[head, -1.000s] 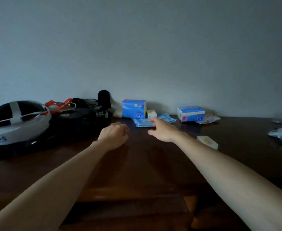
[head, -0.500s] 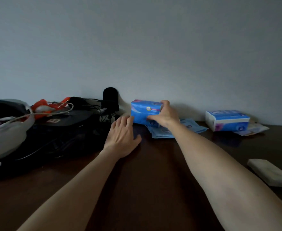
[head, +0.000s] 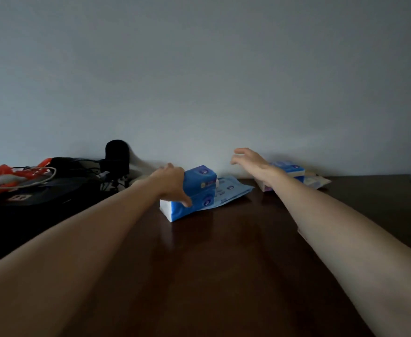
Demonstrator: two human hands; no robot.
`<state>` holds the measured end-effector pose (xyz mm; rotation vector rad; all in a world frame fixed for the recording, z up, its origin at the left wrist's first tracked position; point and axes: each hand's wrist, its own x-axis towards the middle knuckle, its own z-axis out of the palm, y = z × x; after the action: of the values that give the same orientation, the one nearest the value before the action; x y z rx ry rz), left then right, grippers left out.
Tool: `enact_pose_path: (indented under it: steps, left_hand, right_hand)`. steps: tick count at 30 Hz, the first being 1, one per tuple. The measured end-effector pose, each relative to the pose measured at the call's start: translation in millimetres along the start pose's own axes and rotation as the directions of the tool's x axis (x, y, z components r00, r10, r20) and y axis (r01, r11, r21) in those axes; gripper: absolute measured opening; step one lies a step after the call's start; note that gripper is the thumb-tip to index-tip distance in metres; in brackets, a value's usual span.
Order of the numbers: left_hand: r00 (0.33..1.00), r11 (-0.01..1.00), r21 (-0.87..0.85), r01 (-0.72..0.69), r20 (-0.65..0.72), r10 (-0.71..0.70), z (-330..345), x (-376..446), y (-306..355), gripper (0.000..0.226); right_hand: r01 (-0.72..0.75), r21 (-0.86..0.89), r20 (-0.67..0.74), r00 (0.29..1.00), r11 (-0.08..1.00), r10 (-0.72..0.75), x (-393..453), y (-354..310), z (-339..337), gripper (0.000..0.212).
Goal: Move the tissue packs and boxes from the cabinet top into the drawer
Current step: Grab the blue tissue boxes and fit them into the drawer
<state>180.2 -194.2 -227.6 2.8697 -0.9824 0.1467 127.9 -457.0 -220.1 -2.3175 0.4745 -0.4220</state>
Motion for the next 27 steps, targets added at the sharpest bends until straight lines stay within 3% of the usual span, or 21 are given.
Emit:
enact_pose_path:
  steps: [2,3,7,11,17,20,23,27]
  left_hand:
    - [0.997,0.997,0.051,0.061,0.039,-0.063,5,2,8,0.089]
    - [0.996,0.994,0.078,0.081,0.040,-0.084,7,3,9,0.090]
    - [0.994,0.985,0.144,0.098,-0.050,-0.092,15,2,9,0.091]
    - [0.993,0.982,0.165,0.096,-0.085,-0.082,19,-3,15,0.089]
    - [0.983,0.977,0.186,0.103,-0.169,-0.072,21,-18,25,0.081]
    - [0.969,0.986,0.146,0.086,-0.244,-0.048,38,-38,30,0.084]
    - [0.960,0.999,0.021,0.047,-0.276,-0.039,43,-62,29,0.083]
    - [0.912,0.988,-0.113,0.110,-0.383,-0.145,37,-107,37,0.073]
  right_hand:
    - [-0.143,-0.447,-0.164,0.984,0.883,0.076,6,23,-13,0.085]
    - [-0.213,-0.520,-0.205,0.971,0.827,0.122,8,33,-18,0.095]
    - [-0.430,-0.488,-0.234,0.903,0.760,0.361,19,59,-28,0.125]
    - [-0.449,-0.535,-0.260,0.893,0.715,0.366,20,61,-27,0.114]
    - [-0.517,-0.405,-0.267,0.856,0.754,0.443,-4,62,-18,0.116]
    - [-0.500,-0.368,-0.235,0.866,0.784,0.442,-20,55,-14,0.132]
    - [-0.404,-0.211,-0.166,0.912,0.890,0.375,-51,36,-21,0.140]
    - [-0.193,0.124,-0.149,0.966,0.973,0.211,-118,-2,-19,0.131]
